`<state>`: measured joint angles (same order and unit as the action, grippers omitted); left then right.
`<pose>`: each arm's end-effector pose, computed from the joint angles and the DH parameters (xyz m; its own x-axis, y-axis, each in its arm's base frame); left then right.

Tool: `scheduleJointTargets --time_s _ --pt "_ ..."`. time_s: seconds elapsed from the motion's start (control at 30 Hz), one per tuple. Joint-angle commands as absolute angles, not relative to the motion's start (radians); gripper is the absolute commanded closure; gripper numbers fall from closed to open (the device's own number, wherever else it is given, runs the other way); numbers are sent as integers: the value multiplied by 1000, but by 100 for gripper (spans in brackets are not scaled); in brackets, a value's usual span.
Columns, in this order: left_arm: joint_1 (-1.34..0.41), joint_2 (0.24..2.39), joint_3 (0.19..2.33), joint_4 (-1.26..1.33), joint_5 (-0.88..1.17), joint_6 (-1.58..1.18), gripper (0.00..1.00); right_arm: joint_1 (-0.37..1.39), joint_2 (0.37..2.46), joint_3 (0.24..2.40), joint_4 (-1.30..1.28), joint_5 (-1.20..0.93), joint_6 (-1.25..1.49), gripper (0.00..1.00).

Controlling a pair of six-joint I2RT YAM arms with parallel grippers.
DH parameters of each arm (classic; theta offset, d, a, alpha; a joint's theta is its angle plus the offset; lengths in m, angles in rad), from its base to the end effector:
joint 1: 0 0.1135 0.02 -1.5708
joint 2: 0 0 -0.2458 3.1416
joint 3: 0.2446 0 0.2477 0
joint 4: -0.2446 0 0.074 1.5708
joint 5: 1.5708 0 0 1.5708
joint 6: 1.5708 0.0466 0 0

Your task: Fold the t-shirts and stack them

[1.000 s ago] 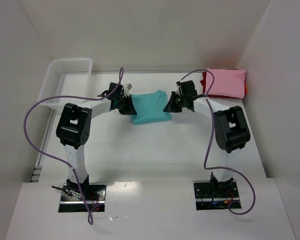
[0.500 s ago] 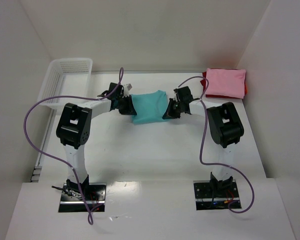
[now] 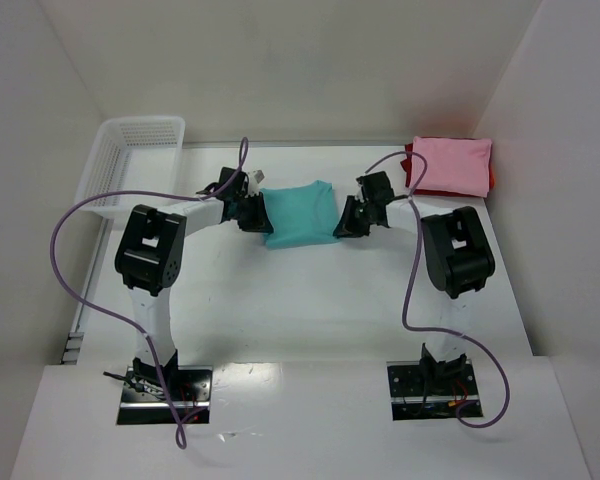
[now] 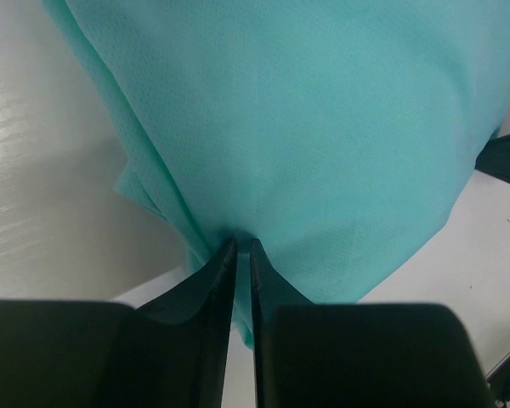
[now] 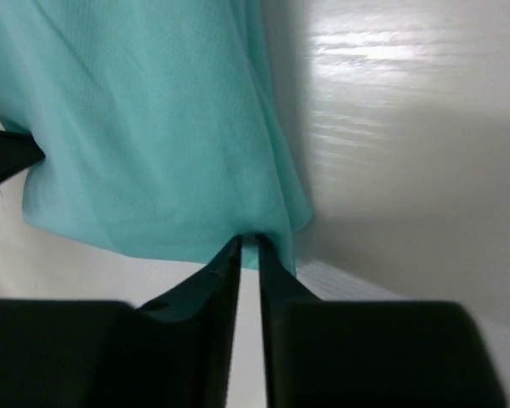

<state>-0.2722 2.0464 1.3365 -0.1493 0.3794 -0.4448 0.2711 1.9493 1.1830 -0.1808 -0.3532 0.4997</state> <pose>0.4100 -0.1324 0.1321 -0.8662 -0.1732 -0.4688 0.1219 0.8365 -0.5342 0.3756 0.1211 0.1229 -0.9001 0.2165 -0.3781 -0.0166 0.8501 0.5263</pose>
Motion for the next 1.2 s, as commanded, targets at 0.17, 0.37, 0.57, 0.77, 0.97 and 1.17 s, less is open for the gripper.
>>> scheduleJointTargets --time_s 0.17,0.37,0.57,0.77,0.97,1.17 --pt "-282 1900 1381 -215 337 -405 50 181 1895 1364 -208 -363 423 32" --pt "-282 1759 1339 -229 265 -405 19 172 2017 1471 -195 -490 387 3" --pt "-282 1723 1325 -253 239 -405 12 172 2054 1443 -123 -552 387 3" --pt "-282 1686 1325 -279 239 -405 1 172 2084 1421 -114 -568 377 3" --pt "-282 1623 1302 -288 230 -425 1 172 2152 1430 -94 -617 377 6" --pt "-282 1589 1289 -308 239 -445 1 192 2205 1470 -106 -646 377 11"
